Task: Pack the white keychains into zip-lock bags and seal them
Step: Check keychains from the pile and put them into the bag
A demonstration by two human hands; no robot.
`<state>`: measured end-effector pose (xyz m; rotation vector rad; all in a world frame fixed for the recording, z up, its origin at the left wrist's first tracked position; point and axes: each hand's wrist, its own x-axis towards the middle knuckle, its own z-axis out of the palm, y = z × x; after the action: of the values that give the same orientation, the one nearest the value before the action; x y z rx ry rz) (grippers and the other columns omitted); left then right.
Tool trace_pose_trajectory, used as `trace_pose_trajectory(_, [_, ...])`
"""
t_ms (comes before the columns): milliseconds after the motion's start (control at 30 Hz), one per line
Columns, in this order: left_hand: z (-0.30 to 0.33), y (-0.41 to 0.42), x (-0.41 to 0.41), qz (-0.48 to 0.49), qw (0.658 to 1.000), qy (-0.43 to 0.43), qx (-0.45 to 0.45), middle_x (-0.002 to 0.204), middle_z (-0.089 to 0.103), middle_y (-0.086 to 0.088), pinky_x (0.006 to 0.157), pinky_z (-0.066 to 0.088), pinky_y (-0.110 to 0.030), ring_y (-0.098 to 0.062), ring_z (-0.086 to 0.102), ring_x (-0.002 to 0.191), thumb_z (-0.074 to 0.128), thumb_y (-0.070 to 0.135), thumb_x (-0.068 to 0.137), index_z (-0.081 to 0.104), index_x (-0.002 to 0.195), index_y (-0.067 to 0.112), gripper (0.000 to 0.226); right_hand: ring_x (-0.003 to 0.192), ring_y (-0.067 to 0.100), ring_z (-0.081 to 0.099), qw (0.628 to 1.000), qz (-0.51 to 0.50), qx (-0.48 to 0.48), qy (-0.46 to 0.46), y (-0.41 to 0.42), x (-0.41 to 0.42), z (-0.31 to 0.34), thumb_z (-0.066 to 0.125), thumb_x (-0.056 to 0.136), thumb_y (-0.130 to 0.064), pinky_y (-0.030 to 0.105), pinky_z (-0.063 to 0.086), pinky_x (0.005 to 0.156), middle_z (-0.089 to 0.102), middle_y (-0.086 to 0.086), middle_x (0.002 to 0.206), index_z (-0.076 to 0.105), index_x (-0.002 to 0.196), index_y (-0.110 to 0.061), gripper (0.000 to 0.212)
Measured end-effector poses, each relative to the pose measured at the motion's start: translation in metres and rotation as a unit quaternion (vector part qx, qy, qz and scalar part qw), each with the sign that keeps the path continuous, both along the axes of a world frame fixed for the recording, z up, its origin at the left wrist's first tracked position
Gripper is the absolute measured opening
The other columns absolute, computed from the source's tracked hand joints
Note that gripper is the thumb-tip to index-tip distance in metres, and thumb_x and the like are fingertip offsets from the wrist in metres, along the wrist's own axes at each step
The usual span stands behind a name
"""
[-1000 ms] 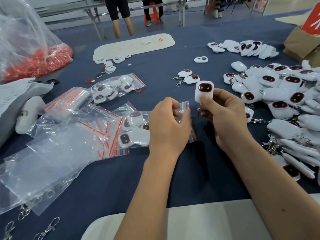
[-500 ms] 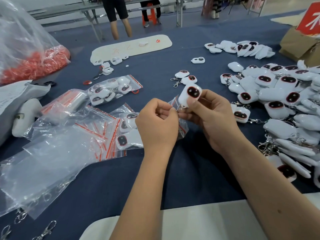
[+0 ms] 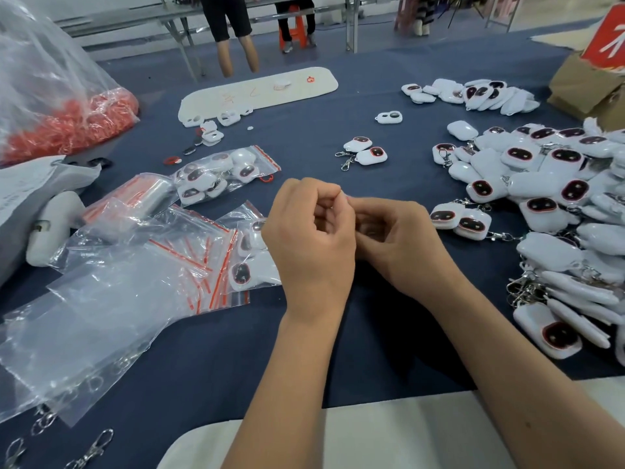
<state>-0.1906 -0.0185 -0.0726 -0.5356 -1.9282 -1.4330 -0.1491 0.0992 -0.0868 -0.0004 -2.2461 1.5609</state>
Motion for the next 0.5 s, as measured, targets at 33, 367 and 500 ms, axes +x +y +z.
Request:
trace_pose_trajectory(33, [0.0,0.0,-0.001,0.002,1.0,0.001,0.007,0.078,0.063,-0.001,0.059,0.05,-0.023,-0.013,0.06,0.067,0.071,-0.001,0.083,0.067,0.082,0.01,0.012,0.088,0.017,0.078,0.999,-0.019,-0.026,0.02,0.0,0.001,0.002,0.073,0.094,0.0,0.035,0.064,0.082,0.081,-0.001,0.097,0.078,0.115,-0.011,0.025])
trace_pose_trajectory(367, [-0.008,0.006,0.0,-0.141,0.975,-0.118,-0.122,0.071,0.065,0.007,0.065,0.05,-0.031,-0.014,0.06,0.067,0.069,0.019,0.094,0.066,0.077,0.017,0.017,0.124,0.039,0.047,0.837,-0.422,0.303,-0.173,0.019,0.006,0.003,0.067,0.087,-0.017,0.05,0.03,0.101,0.064,0.012,0.125,0.067,0.127,-0.023,0.041])
trace_pose_trajectory(500, [-0.012,0.006,-0.003,-0.124,0.962,-0.106,-0.221,0.075,0.063,0.002,0.068,0.05,-0.043,-0.017,0.057,0.068,0.067,0.009,0.09,0.065,0.079,0.012,0.012,0.118,0.034,0.056,0.896,-0.33,0.271,-0.121,0.018,0.005,0.001,0.072,0.088,-0.003,0.035,0.035,0.098,0.06,0.012,0.128,0.063,0.135,-0.019,0.05])
